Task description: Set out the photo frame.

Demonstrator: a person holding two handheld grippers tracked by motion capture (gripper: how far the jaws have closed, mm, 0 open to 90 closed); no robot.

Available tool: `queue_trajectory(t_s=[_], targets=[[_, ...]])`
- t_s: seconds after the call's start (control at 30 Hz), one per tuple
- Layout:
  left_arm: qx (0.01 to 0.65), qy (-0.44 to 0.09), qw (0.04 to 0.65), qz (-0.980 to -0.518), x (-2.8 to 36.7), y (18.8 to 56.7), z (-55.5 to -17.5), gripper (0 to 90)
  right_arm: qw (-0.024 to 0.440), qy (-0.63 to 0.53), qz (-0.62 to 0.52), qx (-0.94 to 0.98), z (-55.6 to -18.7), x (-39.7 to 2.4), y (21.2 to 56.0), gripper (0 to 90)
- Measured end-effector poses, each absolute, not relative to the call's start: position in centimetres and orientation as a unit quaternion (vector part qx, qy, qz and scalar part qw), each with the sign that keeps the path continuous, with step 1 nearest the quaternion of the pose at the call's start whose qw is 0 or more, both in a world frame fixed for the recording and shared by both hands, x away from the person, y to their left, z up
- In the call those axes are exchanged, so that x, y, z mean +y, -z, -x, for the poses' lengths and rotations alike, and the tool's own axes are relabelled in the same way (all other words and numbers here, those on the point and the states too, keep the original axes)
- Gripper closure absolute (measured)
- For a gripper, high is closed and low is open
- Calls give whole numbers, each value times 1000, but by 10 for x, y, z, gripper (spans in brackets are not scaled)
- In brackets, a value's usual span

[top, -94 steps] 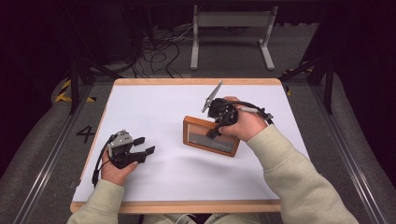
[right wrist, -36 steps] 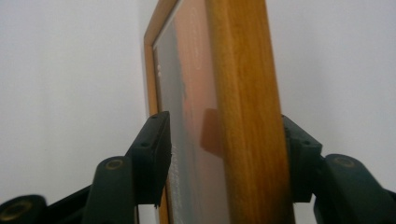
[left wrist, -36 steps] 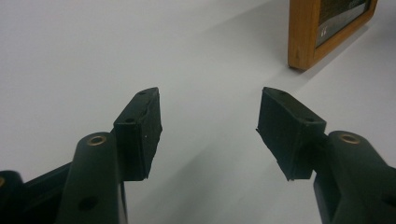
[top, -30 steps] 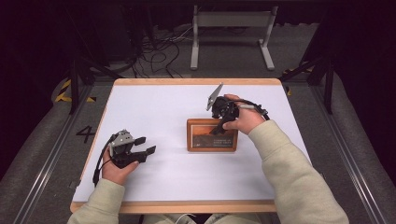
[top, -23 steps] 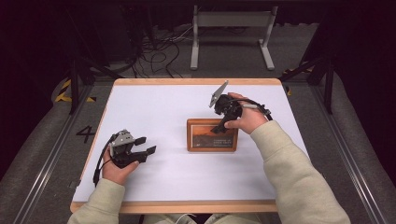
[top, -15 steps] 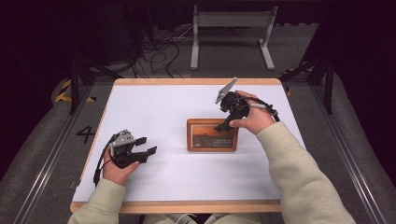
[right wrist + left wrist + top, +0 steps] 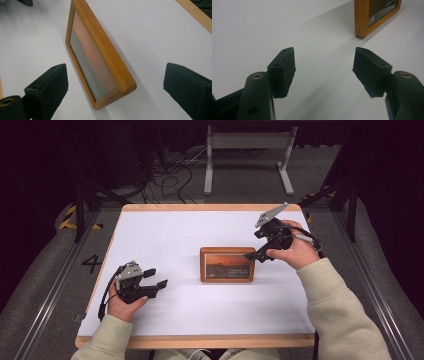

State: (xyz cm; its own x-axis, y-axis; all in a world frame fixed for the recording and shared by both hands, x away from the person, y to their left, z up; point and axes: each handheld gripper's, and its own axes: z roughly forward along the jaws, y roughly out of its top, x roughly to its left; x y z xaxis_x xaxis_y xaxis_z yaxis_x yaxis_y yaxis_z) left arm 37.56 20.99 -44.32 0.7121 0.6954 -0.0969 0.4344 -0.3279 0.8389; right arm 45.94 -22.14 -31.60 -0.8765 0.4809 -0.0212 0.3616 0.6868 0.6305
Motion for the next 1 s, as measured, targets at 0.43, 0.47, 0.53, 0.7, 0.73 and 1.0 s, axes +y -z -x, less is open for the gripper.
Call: queue_trajectory(t_s=[0.43, 0.47, 0.53, 0.7, 0.73, 1.0], targets=[[350, -137, 463, -803, 207, 442, -375, 342, 120, -354, -273, 887, -439, -268, 316, 63], [351, -135, 463, -803, 207, 442, -374, 342, 121, -361, -278, 882, -437, -271, 317, 64], [349, -137, 464, -803, 207, 442, -375, 342, 122, -374, -287, 874, -433, -276, 320, 67], [348, -135, 464, -803, 207, 441, -375, 342, 130, -393, -307, 857, -421, -285, 332, 65], [349, -135, 464, -803, 207, 442, -375, 342, 132, -395, -310, 855, -419, -286, 333, 65], [350, -137, 464, -802, 207, 442, -375, 342, 150, -414, -318, 840, -406, -293, 350, 56]])
